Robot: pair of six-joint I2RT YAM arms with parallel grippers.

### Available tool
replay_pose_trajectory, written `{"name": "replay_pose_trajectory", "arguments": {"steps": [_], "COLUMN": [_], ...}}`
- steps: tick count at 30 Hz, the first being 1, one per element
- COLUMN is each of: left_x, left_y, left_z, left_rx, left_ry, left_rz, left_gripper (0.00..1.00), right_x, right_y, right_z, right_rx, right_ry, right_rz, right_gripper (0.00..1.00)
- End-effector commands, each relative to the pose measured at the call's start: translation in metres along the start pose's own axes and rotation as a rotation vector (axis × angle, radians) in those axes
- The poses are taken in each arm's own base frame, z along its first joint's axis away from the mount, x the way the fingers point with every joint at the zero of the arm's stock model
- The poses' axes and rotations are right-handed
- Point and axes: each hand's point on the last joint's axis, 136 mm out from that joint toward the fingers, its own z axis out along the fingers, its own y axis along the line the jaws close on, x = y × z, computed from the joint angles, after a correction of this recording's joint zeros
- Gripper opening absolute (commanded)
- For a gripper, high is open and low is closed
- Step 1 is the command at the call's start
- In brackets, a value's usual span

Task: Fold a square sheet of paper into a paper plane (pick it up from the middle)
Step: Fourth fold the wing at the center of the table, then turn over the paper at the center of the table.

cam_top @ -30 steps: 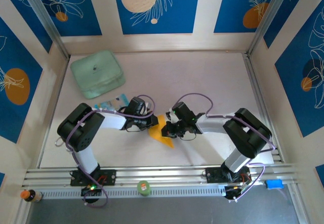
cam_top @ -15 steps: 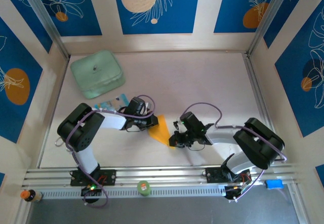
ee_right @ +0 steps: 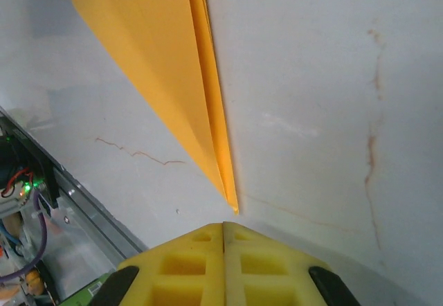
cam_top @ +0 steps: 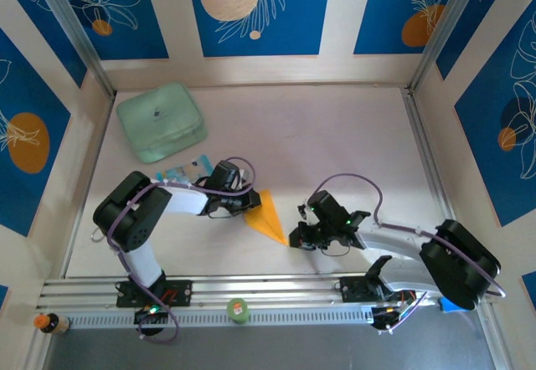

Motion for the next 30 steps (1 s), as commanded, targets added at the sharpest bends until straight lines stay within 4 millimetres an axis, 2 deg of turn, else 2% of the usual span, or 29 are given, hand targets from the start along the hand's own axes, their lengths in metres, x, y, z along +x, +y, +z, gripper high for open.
{"name": "replay_pose_trajectory", "arguments": {"steps": [1, 5, 9, 13, 30], "left_x": [0.01, 0.009, 0.009, 0.009, 0.008], "left_y": [0.035, 0.032, 0.031, 0.03, 0.028], "left_z": [-0.003, -0.006, -0.006, -0.006, -0.006], "left_rx": [-0.121, -0.115, -0.109, -0.105, -0.099], "left_ry": [0.009, -0.001, -0.003, -0.003, -0.003], "left_rz": [-0.058, -0.056, -0.06, -0.06, -0.063], "left_gripper": [0.03, 0.03, 0.03, 0.03, 0.03], "right_x": [0.001, -0.005, -0.007, -0.007, -0.001], "right_y": [-0.007, 0.006, 0.009, 0.007, 0.013], "right_z": [-0.007, -0.01, -0.009, -0.008, 0.002], "right_rx": [0.036, -0.012, -0.029, -0.037, -0.05], "right_ry": [-0.014, -0.024, -0.019, -0.034, 0.032], "right_rz": [0.054, 0.082, 0.138, 0.205, 0.197], "right_gripper": [0.08, 0.16, 0.25, 0.38, 0.41]}}
